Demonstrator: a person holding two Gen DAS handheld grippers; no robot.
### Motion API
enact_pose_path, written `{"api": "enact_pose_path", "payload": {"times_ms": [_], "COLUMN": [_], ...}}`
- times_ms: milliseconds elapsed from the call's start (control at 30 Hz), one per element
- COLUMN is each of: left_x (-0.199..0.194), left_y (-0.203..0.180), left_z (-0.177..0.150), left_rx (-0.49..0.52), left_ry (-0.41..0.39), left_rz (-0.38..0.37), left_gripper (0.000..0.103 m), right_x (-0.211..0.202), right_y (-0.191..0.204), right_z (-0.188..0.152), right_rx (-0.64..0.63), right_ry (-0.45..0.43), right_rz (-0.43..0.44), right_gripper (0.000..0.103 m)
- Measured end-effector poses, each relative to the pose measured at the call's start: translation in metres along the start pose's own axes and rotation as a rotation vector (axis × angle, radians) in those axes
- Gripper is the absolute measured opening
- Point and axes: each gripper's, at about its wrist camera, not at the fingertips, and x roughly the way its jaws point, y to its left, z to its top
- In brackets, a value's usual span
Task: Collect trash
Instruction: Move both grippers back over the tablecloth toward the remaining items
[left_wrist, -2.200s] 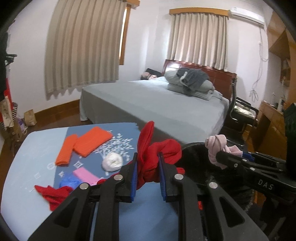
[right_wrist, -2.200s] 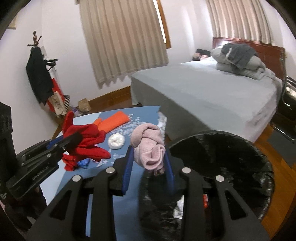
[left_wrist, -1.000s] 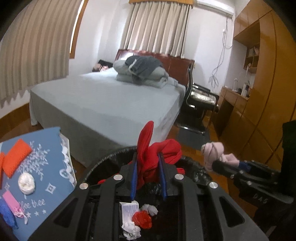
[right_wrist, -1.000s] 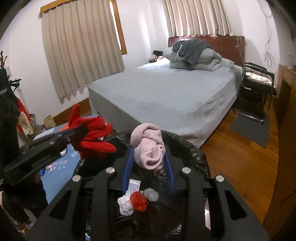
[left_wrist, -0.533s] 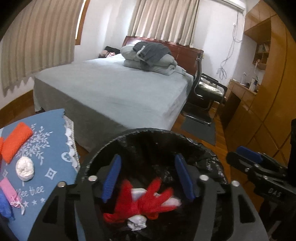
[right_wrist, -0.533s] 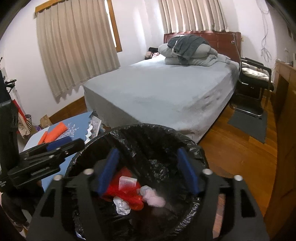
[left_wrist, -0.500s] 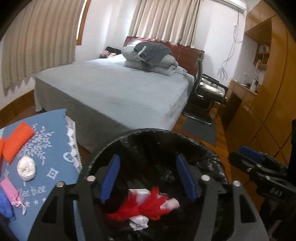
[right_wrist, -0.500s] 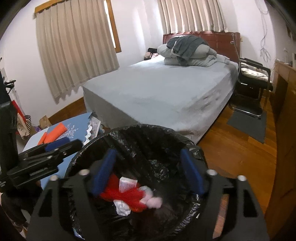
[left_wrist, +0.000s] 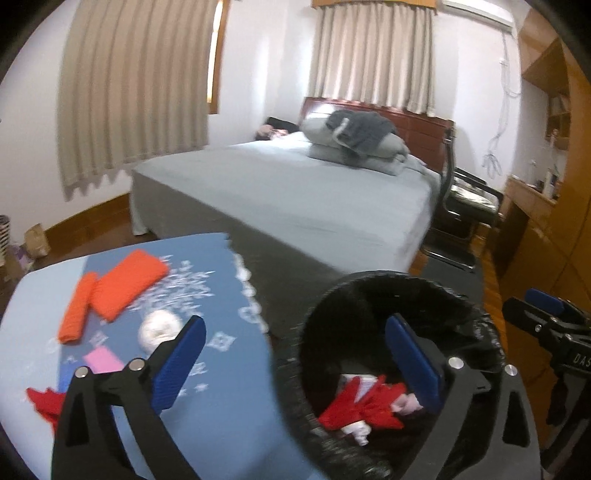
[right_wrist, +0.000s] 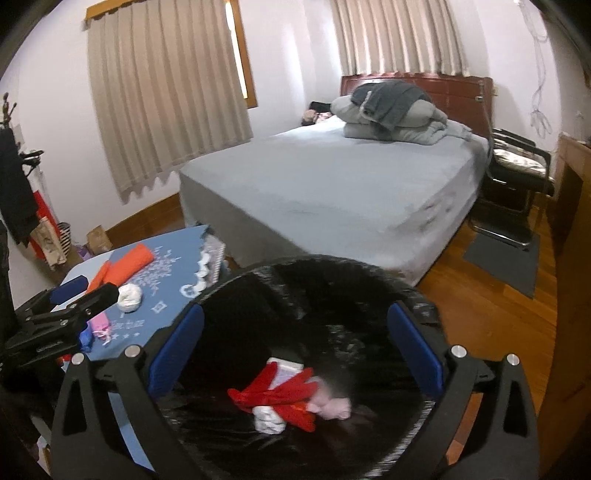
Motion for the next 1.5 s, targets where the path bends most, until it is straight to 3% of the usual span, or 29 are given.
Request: {"api": "enact_pose_path", "payload": {"times_ms": [533,933,1167,1500], "left_x": [-0.051,-0.06,-0.046,-0.025], "left_y": [0.112,0.195,0.223,0.238], "left_z": [-0.044,-0.081,-0.1,-0.109], "left_rx": [-0.114,-0.211,-0.266,-0.288], "left_ry": [-0.015,0.023,0.072,0.118], "left_rz": [0.274,0.45,0.482,0.469], "left_gripper": [0.097,0.097,0.095,0.095], "right_x": [0.037,0.067,0.09,0.113], "right_y": [0.105,0.182,0.213,0.232], "right_z": [-0.006,-0.014,-0.025,-0.035], "right_rx": [-0.089,-0.188,-0.226,-0.253], "right_ry": [0.064,0.08,0.116,0.162], "right_rz": [0.159,0.26,0.293,0.301], "right_gripper": [0.097,0.097,0.097,0.097]}}
